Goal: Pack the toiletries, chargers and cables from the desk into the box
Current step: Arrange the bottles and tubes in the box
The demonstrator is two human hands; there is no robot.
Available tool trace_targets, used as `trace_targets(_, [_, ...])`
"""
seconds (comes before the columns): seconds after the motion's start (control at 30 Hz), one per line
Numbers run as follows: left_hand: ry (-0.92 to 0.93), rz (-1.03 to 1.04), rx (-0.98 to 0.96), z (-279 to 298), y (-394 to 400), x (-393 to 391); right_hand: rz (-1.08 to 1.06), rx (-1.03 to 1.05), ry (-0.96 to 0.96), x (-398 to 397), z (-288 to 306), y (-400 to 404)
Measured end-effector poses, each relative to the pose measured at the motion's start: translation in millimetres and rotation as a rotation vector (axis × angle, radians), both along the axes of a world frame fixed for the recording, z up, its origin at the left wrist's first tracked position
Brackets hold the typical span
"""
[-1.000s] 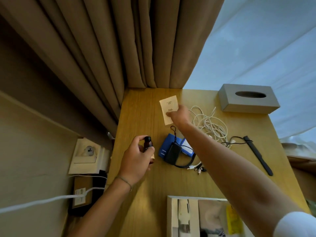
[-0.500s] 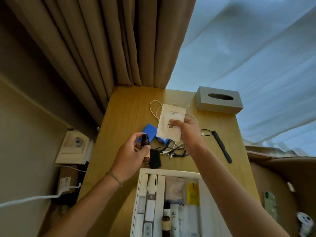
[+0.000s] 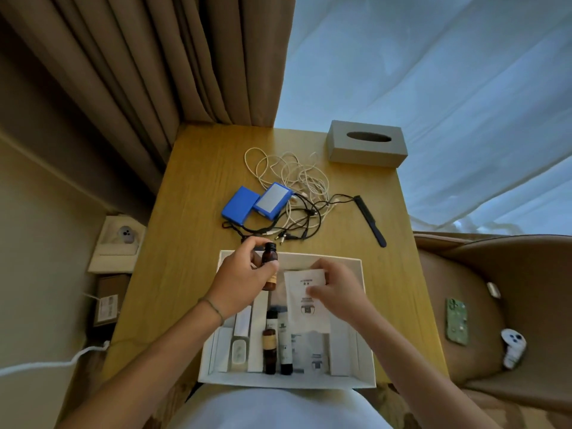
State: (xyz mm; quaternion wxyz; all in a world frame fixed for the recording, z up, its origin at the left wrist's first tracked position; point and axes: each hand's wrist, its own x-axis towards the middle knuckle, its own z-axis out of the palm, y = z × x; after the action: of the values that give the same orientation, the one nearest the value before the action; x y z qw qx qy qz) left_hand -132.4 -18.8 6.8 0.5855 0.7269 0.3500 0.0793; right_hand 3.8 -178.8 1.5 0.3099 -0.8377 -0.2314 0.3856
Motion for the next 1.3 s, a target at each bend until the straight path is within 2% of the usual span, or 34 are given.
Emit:
trace_targets(0.13, [0.085, -0.023, 0.074, -10, -16, 1, 0.260, -0.210, -0.144, -7, -31, -14])
trace_targets(0.23, [0.134, -0.047, 0.116, -19, -28, -1, 0.348, -0.317, -0.178, -11, -52, -17])
trace_targets(0.4, [0.196, -0.123, 0.130, -33, -42, -6, 0.337, -0.357, -0.222, -23, -66, -18])
trace_targets(0.6, [0.264, -0.153, 0.132, -48, -47, -7, 0.518, -0.395, -0.534, -29, -66, -25])
trace_targets(0.67, [0.283, -0.157, 0.129, -54, -47, -2, 0.554, -0.427, -0.577, -30, -65, -27])
trace_targets(0.77, [0.308, -0.133, 0.125, -64, -48, 14, 0.517, -0.405, -0.614, -34, -59, -30])
trace_targets(1.03, [0.310, -0.097, -0.019, -92, -67, 69, 0.259, -0.159, -0.635, -20, -25, -47])
trace_targets(1.3, [0.426, -0.034, 0.160, -105, -88, 87, 0.061, -0.046, -0.580, -9, -16, -53])
